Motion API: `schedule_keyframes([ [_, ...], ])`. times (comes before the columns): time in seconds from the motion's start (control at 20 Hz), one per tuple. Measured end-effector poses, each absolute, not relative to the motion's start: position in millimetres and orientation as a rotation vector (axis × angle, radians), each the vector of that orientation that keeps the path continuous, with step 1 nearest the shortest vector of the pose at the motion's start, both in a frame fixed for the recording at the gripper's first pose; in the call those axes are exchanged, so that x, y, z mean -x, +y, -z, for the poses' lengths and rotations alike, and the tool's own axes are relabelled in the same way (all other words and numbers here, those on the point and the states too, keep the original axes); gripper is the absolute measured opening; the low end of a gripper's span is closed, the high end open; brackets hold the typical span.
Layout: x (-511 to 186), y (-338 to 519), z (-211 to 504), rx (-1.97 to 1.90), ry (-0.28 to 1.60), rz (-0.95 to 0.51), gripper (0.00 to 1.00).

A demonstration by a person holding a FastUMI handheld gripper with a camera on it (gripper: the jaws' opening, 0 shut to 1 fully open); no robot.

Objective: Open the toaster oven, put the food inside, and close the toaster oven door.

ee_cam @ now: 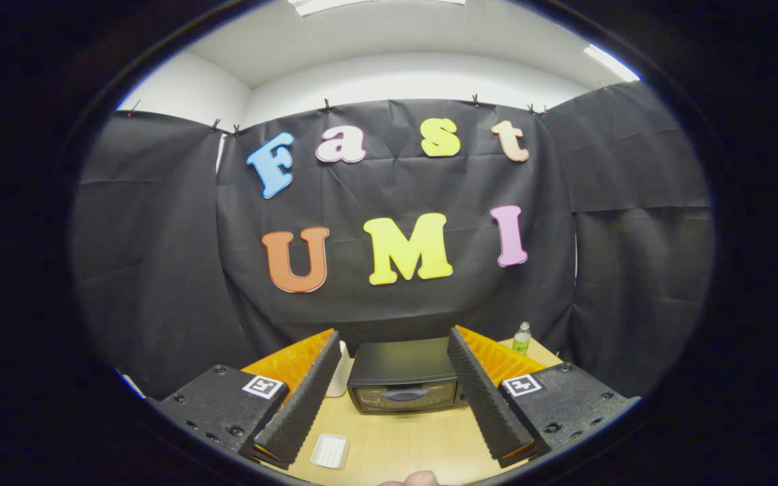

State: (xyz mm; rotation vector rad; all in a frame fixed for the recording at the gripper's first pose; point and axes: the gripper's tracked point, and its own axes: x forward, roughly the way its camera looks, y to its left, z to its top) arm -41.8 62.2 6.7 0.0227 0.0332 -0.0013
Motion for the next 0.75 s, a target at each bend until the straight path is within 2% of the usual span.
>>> schedule_keyframes([
  [0.75, 40.3, 53.1, -0.8, -0.034, 0.044, 0.032, 1.00],
])
